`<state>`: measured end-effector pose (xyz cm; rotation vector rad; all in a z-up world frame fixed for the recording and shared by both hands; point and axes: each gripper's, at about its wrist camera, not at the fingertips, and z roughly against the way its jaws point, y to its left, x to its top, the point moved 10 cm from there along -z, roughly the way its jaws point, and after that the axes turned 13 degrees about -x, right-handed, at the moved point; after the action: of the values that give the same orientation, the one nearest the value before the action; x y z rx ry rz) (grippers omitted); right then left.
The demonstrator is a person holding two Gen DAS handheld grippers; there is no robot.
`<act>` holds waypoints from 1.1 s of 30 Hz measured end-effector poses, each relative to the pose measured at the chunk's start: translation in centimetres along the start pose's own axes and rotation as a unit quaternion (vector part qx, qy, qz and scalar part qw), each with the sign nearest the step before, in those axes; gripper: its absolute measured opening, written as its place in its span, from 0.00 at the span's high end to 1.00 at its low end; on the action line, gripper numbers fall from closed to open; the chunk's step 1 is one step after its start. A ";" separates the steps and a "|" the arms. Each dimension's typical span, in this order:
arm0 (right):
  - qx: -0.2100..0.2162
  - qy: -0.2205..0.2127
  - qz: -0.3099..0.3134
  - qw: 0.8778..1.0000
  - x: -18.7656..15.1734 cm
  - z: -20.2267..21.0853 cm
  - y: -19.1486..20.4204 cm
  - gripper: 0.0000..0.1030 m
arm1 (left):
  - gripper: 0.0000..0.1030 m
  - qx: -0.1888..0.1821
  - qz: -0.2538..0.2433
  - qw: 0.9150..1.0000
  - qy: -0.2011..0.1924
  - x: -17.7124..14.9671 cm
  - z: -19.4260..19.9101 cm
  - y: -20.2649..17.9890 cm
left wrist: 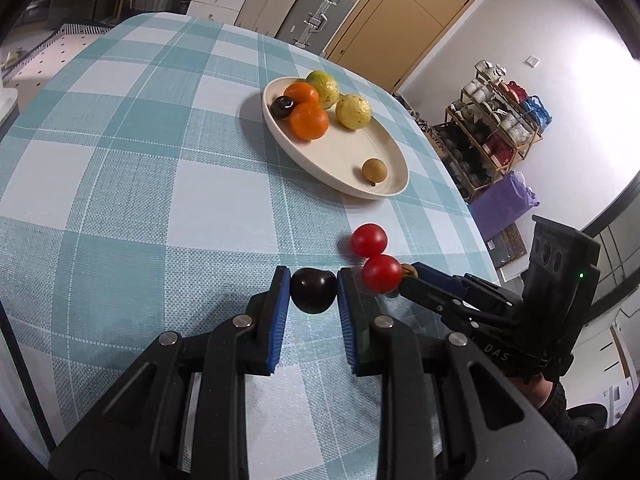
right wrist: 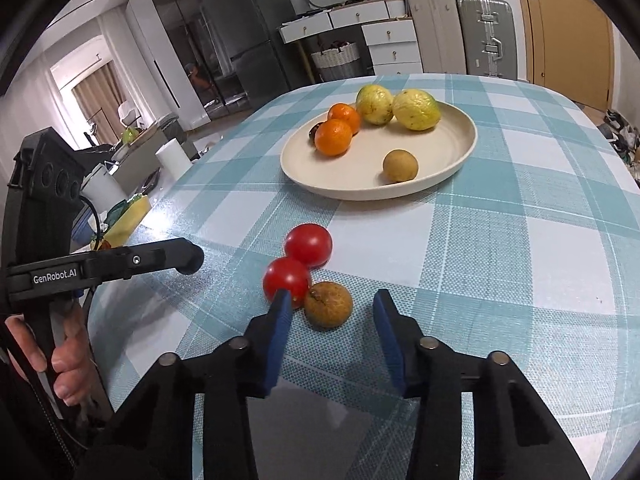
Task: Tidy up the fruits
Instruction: 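Carry both fruits onto the cream plate and open both tools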
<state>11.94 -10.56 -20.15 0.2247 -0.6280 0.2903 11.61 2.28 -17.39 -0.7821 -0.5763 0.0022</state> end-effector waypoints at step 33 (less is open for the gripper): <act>0.038 -0.054 -0.018 0.998 6.3 1.1 -0.1 0.74 | 0.80 0.012 -0.023 1.000 -0.017 9.3 -3.3 0.1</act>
<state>16.25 -9.68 -15.47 0.3254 -0.7192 0.2698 21.11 2.13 -14.75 -0.7457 -0.6253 -0.0204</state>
